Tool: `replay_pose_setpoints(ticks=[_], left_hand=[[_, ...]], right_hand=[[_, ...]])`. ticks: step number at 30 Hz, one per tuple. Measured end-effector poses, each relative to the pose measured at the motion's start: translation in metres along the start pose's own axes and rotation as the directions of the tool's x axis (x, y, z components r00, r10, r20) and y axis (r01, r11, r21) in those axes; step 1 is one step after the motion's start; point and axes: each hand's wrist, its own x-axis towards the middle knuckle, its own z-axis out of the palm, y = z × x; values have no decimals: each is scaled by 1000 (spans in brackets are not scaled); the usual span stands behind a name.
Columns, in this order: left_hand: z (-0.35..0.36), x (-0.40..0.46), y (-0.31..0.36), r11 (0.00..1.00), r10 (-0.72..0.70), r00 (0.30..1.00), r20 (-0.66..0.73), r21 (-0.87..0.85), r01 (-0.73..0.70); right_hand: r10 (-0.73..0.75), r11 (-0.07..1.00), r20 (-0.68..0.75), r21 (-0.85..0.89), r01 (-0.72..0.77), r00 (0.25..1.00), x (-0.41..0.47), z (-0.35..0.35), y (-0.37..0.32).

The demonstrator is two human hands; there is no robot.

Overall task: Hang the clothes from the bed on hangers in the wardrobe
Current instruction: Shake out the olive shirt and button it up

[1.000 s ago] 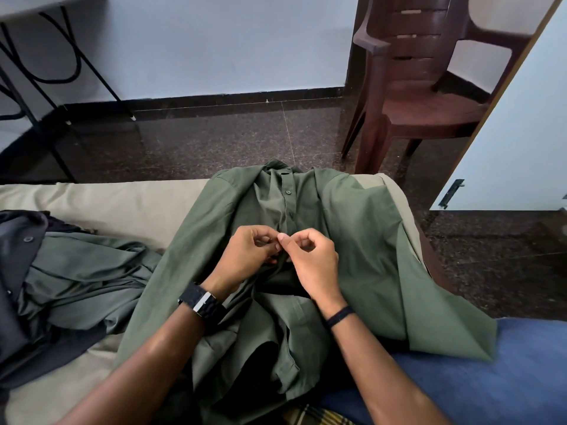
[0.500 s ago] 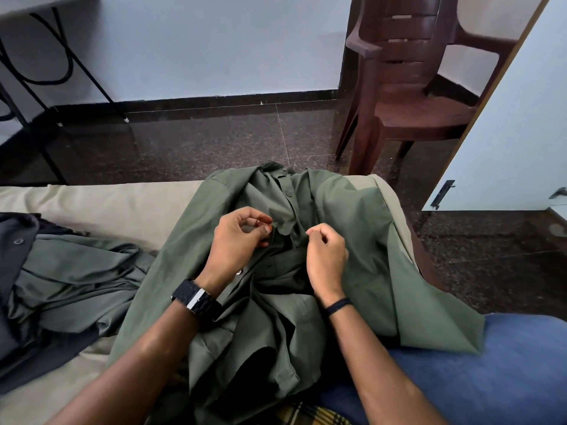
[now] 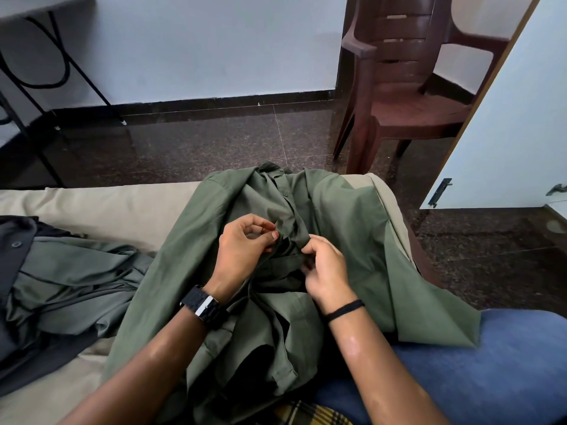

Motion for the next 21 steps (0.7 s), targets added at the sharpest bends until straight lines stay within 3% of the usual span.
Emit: replay_pose_setpoints(ticks=[2,11,21], left_hand=[[2,-1,-1,999,-14,1000,9,-29,15],[7,-10,1,997,-52,997,56,-57,55],[-4,-24,22,973,-43,999,10,-226,45]], right_hand=[[-46,994,9,-101,47,999,-5,-1,1],[-123,971,206,-175,160,971,-18,-3,3],[-163,985,370,105,133,915,-21,1,5]])
